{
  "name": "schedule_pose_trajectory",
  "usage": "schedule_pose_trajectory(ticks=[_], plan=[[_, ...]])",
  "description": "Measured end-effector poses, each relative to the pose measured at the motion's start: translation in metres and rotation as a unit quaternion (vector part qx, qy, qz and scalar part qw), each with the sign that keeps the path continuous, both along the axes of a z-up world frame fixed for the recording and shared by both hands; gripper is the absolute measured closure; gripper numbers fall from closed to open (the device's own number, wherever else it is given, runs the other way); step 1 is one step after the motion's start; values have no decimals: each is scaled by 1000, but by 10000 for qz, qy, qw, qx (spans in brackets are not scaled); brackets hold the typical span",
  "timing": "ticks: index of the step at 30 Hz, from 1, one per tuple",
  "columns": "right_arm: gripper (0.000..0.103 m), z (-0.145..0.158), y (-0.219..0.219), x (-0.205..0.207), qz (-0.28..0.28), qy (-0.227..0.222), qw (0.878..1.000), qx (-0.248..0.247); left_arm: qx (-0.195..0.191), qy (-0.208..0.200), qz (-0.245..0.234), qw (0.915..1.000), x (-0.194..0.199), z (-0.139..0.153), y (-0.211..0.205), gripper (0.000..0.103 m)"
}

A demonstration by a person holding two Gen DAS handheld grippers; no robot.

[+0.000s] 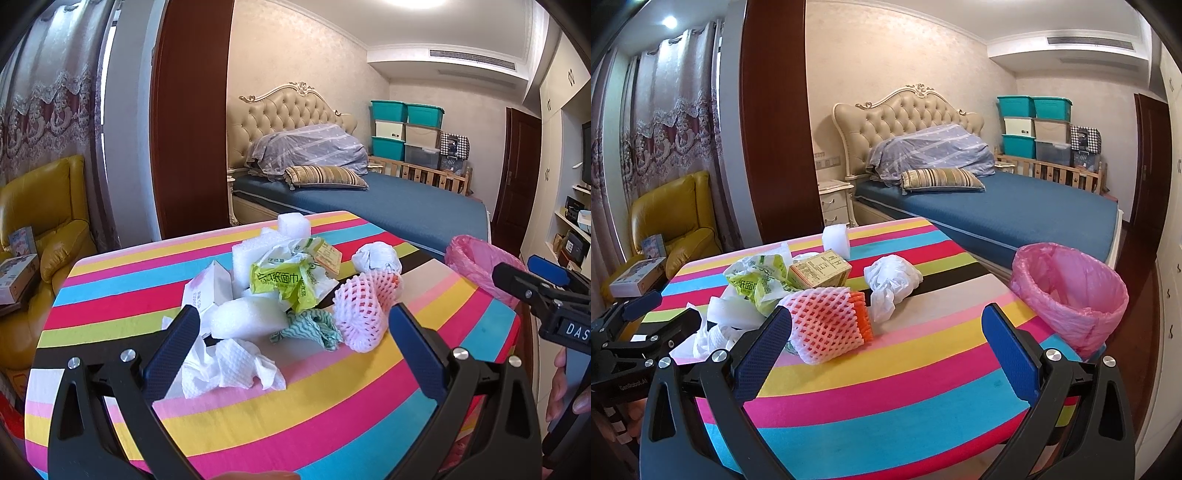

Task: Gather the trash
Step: 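Move both tools toward the trash pile on the striped table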

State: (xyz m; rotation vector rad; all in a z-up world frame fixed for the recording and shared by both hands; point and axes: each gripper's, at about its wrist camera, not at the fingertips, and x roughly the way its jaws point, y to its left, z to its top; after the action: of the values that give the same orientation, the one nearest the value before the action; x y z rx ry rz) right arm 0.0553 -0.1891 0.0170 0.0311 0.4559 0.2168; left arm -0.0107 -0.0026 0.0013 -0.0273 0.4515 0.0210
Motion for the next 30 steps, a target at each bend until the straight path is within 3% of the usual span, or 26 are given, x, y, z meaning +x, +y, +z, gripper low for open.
schedule_pose_trajectory(ticks=[30], plan=[[7,3,8,-12,269,-52,9996,65,-157,13,226,9996,-19,1,11,4]])
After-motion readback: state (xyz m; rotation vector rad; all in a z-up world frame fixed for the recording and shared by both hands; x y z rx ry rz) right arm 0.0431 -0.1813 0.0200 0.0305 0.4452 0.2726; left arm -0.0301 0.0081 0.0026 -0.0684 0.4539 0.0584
